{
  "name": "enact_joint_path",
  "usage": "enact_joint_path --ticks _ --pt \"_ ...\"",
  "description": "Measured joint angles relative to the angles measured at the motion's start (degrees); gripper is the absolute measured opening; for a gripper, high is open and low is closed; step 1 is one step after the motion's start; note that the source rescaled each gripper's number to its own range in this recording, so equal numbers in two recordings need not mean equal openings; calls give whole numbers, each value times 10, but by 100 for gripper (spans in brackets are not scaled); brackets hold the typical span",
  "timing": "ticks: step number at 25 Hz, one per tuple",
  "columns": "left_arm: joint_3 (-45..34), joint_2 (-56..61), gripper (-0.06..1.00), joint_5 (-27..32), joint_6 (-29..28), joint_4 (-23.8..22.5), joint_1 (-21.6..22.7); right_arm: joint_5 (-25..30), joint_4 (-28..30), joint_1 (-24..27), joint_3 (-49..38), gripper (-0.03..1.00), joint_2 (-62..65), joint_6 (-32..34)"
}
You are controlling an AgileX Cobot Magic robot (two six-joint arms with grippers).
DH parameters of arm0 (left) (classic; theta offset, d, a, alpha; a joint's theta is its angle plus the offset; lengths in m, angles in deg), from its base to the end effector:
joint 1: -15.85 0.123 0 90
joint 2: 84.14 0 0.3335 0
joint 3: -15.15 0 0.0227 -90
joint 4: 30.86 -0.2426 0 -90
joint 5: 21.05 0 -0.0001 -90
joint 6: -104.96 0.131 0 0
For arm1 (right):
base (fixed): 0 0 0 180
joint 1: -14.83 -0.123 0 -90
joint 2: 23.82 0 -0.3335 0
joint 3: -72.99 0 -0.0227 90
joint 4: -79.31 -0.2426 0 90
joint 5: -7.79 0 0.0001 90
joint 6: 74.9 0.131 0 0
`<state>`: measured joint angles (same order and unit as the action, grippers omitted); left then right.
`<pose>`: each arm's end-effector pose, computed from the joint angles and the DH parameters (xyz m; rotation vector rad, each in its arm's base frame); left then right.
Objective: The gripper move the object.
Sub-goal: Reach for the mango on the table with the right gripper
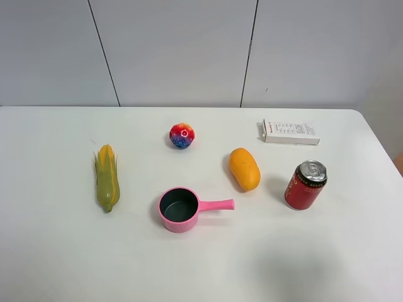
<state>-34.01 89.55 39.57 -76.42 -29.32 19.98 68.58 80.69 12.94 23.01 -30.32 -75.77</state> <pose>-0.0266 -0.0050 0.2582 -0.0959 2.0236 -0.0017 -0.0252 -0.0036 0.2536 -0.0482 2.0460 -0.0177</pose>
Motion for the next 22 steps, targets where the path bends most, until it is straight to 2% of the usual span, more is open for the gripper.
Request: enact_joint_path --ticks 22 --pt "0 0 100 0 0 0 0 0 0 0 0 100 0 0"
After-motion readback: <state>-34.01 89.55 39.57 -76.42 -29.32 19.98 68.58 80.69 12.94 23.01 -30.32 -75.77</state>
